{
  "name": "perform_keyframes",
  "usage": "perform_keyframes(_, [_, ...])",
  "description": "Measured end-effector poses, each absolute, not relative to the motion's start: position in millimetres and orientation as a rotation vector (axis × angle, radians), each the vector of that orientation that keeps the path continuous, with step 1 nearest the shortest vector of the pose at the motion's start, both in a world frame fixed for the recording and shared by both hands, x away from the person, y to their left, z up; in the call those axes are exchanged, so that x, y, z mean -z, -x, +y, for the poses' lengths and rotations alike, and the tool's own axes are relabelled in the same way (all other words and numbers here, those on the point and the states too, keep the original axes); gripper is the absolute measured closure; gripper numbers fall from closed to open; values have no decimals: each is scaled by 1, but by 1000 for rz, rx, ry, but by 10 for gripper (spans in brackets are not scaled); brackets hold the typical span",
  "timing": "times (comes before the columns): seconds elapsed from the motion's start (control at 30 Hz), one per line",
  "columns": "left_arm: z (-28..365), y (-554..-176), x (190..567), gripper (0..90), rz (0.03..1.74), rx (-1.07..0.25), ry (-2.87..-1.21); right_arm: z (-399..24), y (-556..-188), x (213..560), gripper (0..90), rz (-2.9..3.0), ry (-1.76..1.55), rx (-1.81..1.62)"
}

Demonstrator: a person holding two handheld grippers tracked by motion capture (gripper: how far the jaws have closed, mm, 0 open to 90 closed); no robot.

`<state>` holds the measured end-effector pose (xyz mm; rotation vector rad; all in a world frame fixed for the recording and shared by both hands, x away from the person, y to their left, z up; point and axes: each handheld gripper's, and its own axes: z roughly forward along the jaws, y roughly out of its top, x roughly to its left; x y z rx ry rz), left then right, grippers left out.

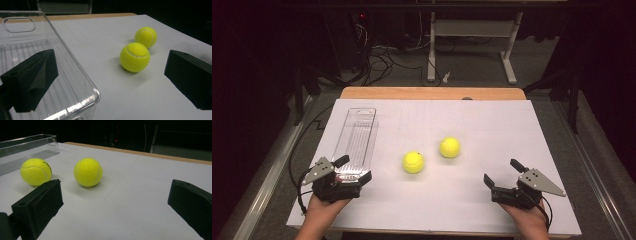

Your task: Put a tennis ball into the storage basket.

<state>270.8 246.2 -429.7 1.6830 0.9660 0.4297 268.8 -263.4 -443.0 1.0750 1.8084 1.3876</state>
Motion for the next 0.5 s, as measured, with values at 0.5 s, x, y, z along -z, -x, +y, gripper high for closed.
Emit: perform_keyframes(0.5, [246,-270,429,2,959,-444,-1686,-264,-269,443,3,1807,-1076,-1386])
